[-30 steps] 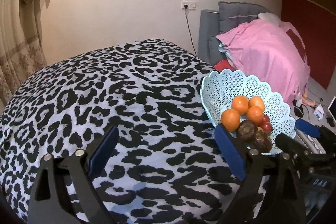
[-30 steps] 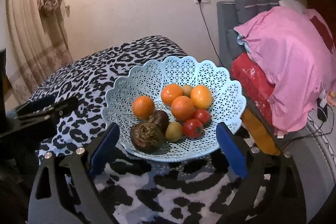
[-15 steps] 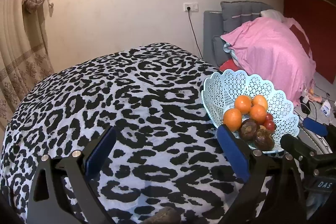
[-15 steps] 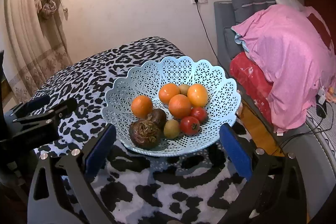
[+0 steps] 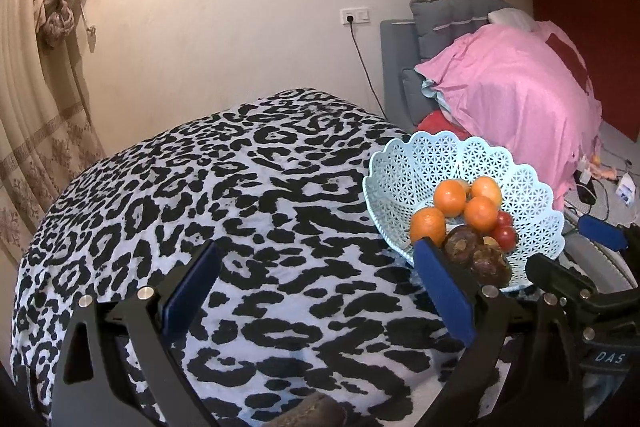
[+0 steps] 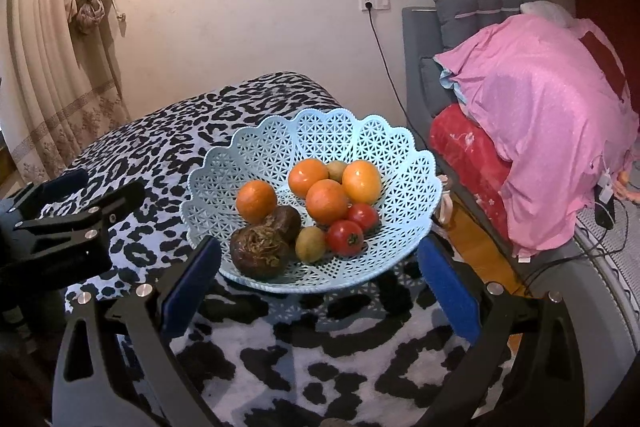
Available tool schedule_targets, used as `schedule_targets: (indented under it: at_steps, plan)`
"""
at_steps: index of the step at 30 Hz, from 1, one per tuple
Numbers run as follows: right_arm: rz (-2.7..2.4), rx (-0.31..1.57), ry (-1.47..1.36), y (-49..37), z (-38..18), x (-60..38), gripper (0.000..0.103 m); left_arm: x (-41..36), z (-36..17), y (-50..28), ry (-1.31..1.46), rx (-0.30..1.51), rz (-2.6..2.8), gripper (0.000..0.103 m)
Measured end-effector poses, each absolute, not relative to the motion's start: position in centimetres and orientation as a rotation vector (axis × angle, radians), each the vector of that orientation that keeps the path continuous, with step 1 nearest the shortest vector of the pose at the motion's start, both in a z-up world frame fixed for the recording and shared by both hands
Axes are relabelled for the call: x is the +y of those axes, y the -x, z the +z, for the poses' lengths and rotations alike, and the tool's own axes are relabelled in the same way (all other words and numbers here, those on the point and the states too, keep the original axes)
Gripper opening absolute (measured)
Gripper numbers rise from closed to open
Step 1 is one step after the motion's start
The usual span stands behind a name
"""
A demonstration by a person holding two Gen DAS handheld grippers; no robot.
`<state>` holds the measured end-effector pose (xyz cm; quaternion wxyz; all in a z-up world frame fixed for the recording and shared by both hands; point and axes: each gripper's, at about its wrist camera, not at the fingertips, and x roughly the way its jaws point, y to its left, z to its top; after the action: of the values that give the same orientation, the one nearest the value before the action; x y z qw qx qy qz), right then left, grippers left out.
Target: Organize fruits
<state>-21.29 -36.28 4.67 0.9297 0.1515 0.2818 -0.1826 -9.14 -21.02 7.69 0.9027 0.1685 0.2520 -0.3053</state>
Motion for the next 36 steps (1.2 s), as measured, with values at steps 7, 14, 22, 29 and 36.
schedule_targets:
  at_steps: [7,14,22,29,36]
  plan:
    - [-0.383,0.574,-0.264,21.3,4.6,-35.9,0.1,-21.8,7.7,9.6,-0.372,0.501,-0.633,0.096]
    - [-0.381,0.575,-0.238,21.1,4.5,-35.6,0.1,-22.5,7.6,10.1,-0.399,0.49,-0.637,0.096]
    - [-0.386,0.58,-0.231,21.0,4.2,-35.7,0.1,-23.2,7.2,10.4,-0.42,0.49,-0.641,0.096]
    - [-0.385,0.587,-0.232,20.9,4.0,-35.8,0.1,-23.4,6.9,10.3,-0.422,0.504,-0.643,0.096]
    - [-0.384,0.596,-0.235,20.8,3.7,-36.0,0.1,-23.6,6.7,10.4,-0.433,0.504,-0.65,0.096]
